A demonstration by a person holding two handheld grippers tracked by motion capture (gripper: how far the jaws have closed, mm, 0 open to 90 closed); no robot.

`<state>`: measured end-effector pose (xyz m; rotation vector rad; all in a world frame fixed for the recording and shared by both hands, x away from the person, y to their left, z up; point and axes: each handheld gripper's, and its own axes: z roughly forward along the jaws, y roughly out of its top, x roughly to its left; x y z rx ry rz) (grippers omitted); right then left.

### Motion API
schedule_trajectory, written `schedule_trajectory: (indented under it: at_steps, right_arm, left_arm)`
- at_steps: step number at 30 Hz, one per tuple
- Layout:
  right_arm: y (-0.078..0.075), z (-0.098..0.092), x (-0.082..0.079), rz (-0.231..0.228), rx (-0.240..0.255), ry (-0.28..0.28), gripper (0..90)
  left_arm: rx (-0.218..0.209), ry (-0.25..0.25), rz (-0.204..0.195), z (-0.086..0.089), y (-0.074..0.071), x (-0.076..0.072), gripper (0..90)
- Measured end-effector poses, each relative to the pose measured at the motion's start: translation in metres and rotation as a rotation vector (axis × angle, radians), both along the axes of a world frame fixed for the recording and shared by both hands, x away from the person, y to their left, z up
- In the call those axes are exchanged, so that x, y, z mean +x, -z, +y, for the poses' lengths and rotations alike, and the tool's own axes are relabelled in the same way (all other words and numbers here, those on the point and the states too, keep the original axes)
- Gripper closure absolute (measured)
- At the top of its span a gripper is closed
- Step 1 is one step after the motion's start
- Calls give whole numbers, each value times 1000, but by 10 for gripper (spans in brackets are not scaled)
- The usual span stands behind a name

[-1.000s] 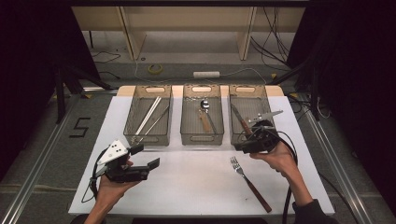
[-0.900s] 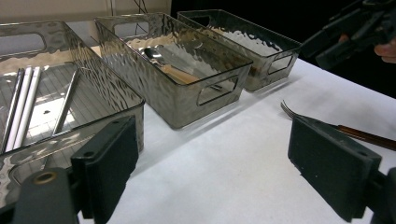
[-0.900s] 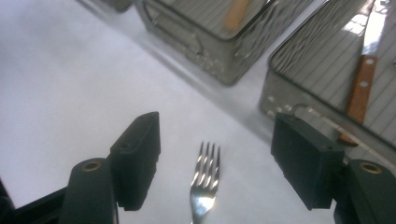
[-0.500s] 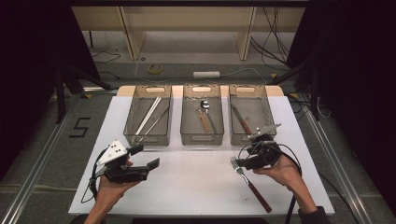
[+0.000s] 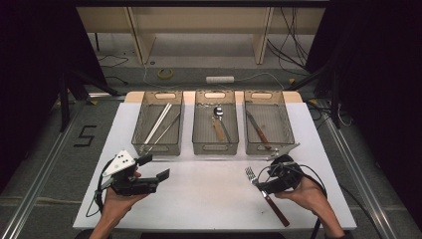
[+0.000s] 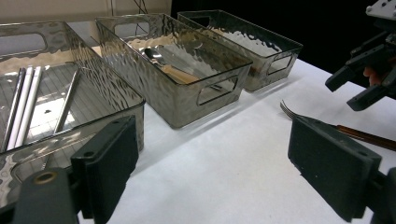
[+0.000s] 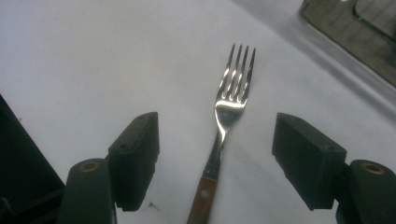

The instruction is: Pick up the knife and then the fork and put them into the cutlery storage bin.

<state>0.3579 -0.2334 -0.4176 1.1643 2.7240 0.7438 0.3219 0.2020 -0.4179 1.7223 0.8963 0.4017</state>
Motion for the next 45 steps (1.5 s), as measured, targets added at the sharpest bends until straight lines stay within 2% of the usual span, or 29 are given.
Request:
schedule_trajectory:
  at_steps: [13, 24, 32, 45]
  right_arm:
    - [10, -6, -14, 30, -62, -6, 353]
    - [15, -12, -24, 48, -90, -6, 389]
    - [19, -13, -27, 41, -113, 17, 448]
    - [33, -5, -34, 66, -151, -6, 573]
  left_arm:
    - [-1, 0, -1, 0, 0, 0, 157]
    - [-1, -2, 0, 0, 0, 0, 157]
    - [-2, -2, 0, 0, 0, 0, 157]
    - [-1, -2, 0, 1, 0, -1, 157]
